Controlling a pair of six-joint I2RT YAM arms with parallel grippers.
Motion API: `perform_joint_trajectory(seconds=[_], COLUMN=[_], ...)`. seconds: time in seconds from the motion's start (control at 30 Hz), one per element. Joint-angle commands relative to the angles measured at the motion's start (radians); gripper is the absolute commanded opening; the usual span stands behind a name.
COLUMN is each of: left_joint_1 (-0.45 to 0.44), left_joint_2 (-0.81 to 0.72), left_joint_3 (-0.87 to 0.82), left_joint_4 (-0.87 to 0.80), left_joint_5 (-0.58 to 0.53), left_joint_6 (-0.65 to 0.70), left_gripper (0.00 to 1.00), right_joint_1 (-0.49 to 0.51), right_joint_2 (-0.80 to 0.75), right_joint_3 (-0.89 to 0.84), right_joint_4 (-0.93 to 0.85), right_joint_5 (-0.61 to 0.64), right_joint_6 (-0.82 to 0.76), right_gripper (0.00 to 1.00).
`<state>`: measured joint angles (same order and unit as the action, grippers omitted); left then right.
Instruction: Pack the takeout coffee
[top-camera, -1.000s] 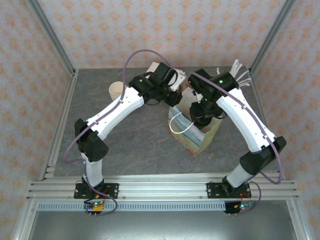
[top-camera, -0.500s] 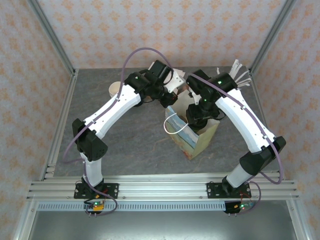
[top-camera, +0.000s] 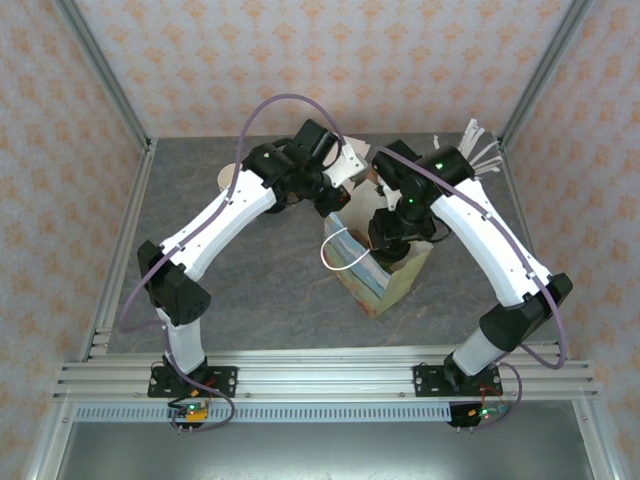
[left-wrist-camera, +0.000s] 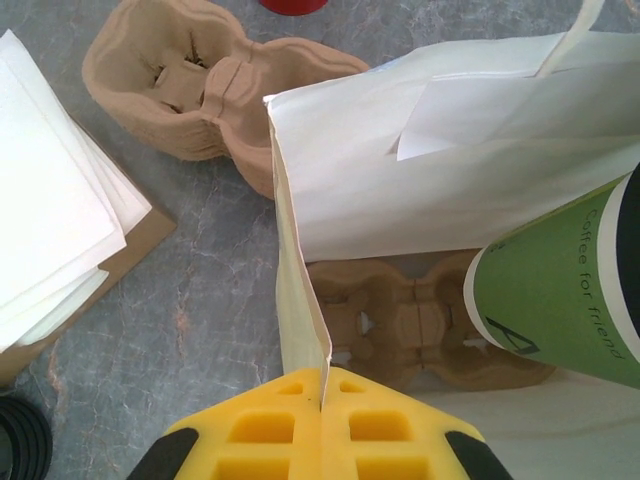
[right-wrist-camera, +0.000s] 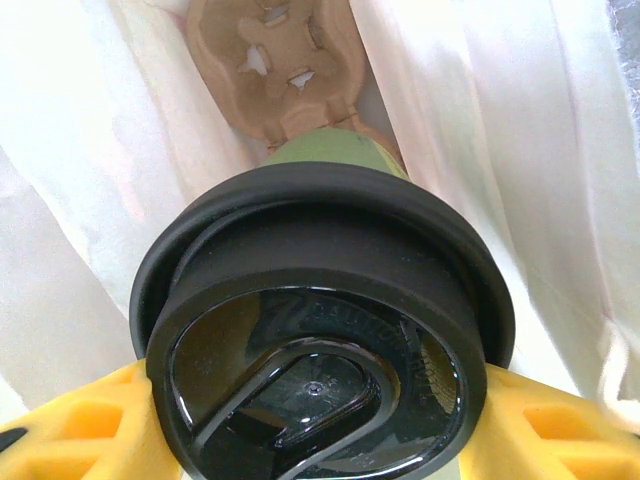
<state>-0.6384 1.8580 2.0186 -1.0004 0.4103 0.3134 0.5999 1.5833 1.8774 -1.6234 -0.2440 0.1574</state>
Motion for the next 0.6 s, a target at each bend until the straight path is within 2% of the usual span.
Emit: perform_joint_trajectory(seconds=[0.0, 0.57], left_joint_1=[0.01, 0.003], left_joint_2=[-0.042, -0.042], left_joint_3=[-0.017, -0.055], left_joint_4=[-0.007, 0.016], left_joint_5=[-0.014, -0.014], left_joint_6=[0.018, 0.015], left_gripper=[0.07, 0.08], right_joint_1=[0.005, 0.004], right_joint_2=[-0.039, 0.031], right_joint_3=[-0.014, -0.031], right_joint_4=[-0.156, -0.156], right_joint_5=[0.016, 0.02], right_joint_6=[0.038, 0.065], right_gripper=[0.49, 0.47])
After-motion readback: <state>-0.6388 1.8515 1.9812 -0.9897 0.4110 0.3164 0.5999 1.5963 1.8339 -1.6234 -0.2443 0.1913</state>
